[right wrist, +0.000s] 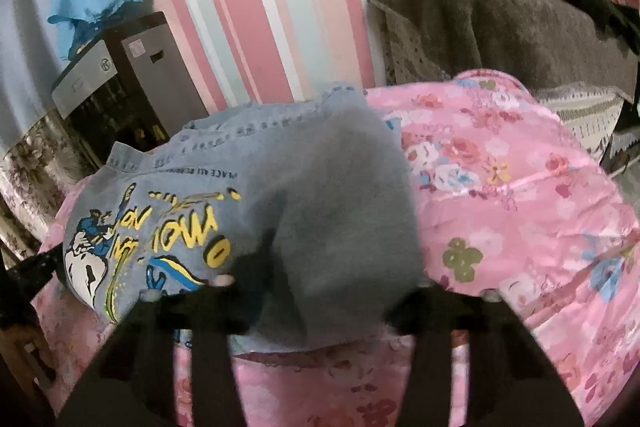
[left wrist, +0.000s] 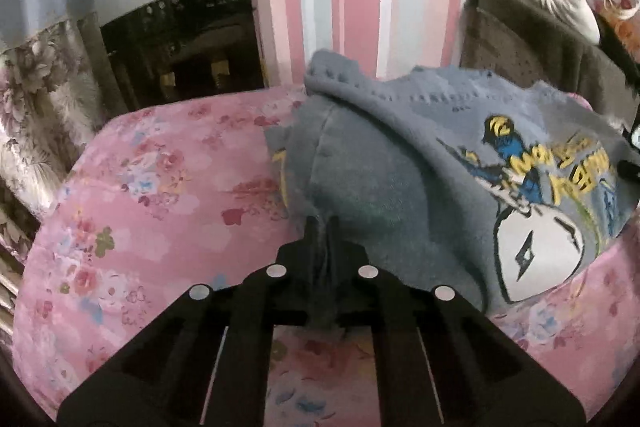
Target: Fold large clothes
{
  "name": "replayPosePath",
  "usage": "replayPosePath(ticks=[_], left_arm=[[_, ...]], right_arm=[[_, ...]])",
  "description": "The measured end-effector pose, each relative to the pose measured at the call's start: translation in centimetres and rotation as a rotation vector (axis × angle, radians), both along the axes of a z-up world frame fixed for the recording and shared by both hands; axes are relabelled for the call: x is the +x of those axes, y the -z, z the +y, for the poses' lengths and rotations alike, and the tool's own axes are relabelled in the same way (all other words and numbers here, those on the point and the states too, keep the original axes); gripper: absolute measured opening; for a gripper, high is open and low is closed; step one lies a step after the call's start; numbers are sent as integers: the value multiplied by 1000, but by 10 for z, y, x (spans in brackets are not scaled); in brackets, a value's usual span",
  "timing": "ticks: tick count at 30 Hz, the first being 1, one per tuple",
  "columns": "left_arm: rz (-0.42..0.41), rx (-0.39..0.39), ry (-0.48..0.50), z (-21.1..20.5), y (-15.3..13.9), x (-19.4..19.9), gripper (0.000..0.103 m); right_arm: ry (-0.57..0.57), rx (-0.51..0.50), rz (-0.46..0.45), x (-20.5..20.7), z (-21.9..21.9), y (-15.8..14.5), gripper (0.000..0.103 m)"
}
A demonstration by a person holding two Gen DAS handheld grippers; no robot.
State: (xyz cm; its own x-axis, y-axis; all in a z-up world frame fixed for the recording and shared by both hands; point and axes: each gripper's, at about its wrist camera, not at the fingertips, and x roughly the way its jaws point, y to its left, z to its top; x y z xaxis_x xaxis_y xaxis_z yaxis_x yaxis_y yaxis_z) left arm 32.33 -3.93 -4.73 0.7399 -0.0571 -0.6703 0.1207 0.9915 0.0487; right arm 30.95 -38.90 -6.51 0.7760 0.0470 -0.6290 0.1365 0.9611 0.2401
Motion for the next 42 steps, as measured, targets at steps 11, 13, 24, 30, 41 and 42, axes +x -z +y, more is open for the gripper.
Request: replayPosePath(ticks=[11,13,24,30,41,42], left_arm=[[-84,-118,-78,24,-21,-12,3],[-53,-130,-94,26,-15,-13,3],[6,-98,-127,21,-2,-17,5],[-149,5,-92,5,-59,-10,91],[75,18,-93,-11,10,67,100],[61,4,-95,-8,13,67,100]], right_arm=[[22,-37,-21,-4,-2,-10,32],[27,-41,22,0,-3,-1,32],[47,-44,13,-6,-14,-9,62],[104,-50,-128,-8,-28,-52,81],[-11,-88,119,61,-6,9,58],[10,-87,86,58,-7,11,50]])
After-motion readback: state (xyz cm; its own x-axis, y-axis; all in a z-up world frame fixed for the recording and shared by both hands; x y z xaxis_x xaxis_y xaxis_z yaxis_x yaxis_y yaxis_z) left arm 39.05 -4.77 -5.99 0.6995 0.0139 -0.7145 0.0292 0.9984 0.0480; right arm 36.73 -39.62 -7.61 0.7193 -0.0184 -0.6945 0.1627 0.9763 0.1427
